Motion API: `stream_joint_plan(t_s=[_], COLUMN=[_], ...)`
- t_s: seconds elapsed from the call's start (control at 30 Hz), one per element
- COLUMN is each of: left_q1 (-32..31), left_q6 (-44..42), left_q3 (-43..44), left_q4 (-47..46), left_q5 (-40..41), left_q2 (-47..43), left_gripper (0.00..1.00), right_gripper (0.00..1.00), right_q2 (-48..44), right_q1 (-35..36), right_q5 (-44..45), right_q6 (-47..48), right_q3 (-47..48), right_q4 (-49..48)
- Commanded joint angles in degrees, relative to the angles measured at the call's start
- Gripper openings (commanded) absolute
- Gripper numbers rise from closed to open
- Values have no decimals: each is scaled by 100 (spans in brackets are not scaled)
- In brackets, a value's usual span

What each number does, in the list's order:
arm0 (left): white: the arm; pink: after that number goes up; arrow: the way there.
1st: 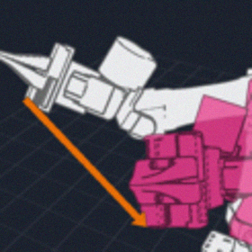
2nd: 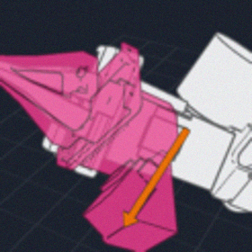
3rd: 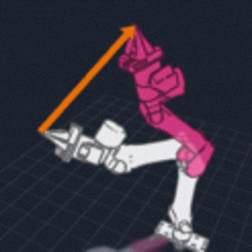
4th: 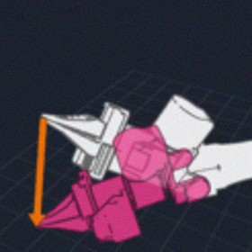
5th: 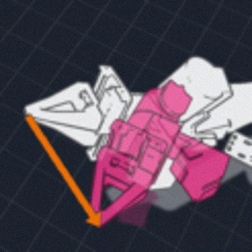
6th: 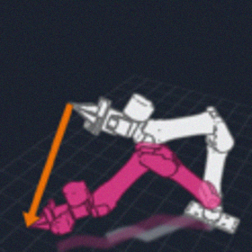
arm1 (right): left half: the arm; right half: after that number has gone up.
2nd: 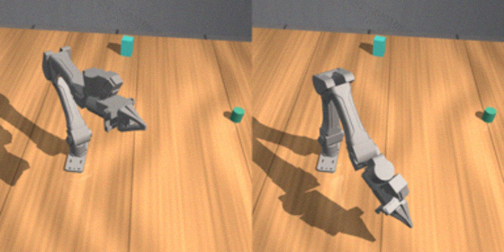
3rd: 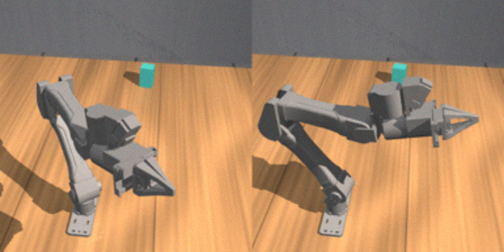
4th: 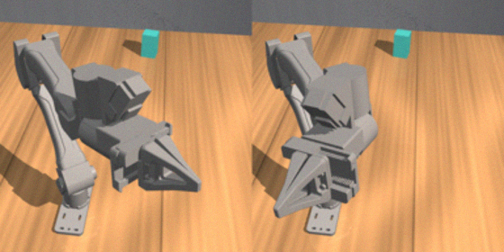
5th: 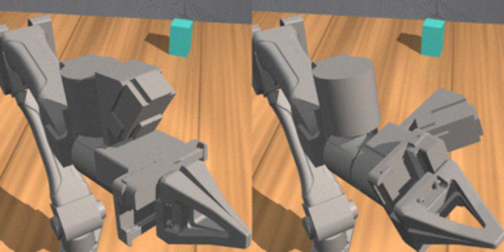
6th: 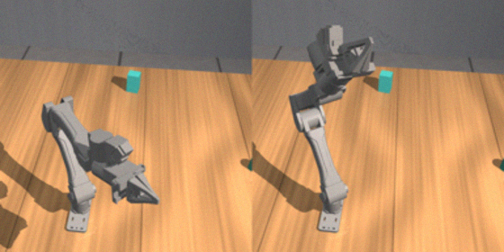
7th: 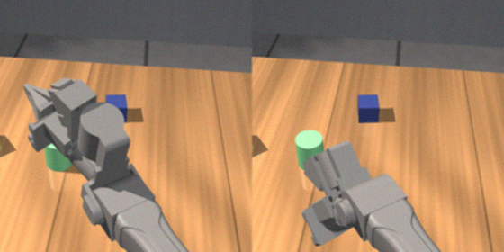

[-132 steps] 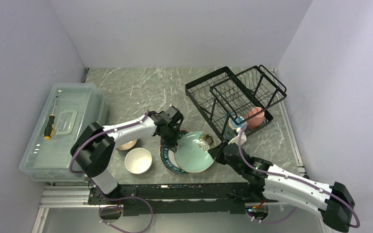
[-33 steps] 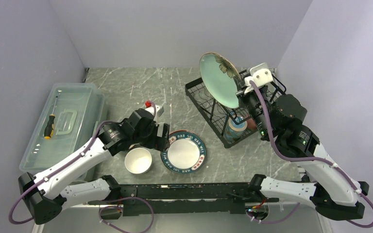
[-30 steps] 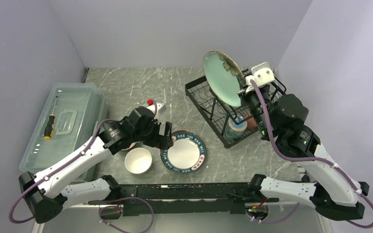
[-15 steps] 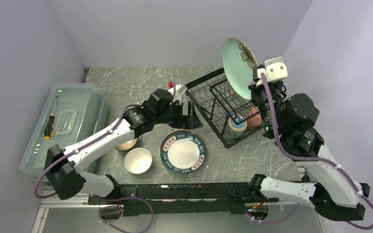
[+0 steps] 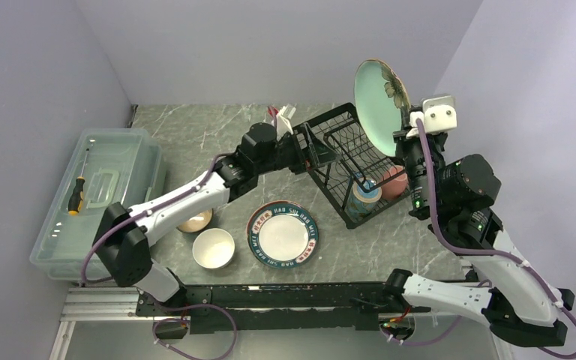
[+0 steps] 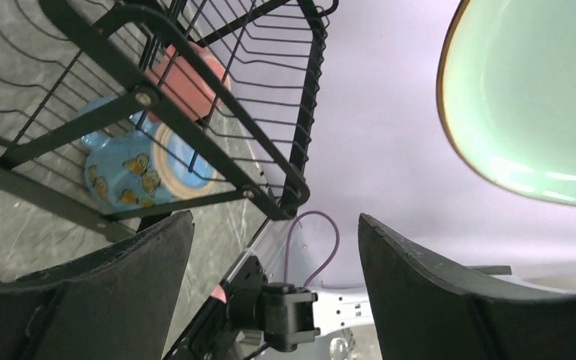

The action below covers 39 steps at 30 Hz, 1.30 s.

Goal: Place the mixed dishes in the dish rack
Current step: Move the dish rack to the center of the board.

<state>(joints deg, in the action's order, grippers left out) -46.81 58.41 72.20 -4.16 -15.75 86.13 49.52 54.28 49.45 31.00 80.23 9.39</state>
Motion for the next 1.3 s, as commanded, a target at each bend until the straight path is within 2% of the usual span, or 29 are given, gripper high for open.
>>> stream_joint_plan(t_s=[0.0,0.37,0.7,0.97,1.23,1.27], left_q1=[14,-17,-163,-190,-223,-215], left_q6=[903,1780,1919,1877,1858,1782], left_q3=[313,666,1085,1054,1130,1081], left_q4=[-1000,-1659,-1441,-1293,-1280,-1214], left_q5=[-198,-294,-204,-95,-165,-178], left_q2=[399,1134,1569,1569,1597,1523], left_gripper=[83,68,53,50,30,20], right_gripper=[0,0,0,0,0,0], right_q2=[-273,-709,-1006,-1122,-1155,-1153], right_q1=[-27,-23,-23,-23,-23,-23], right_q5=[23,-25,5,17,42,56], right_q6=[116,67,37,-6,-45,-50], right_q3=[3,-202,-395,-435,-517,-517], right_q4=[-912,-831,-839,-807,-842,-842])
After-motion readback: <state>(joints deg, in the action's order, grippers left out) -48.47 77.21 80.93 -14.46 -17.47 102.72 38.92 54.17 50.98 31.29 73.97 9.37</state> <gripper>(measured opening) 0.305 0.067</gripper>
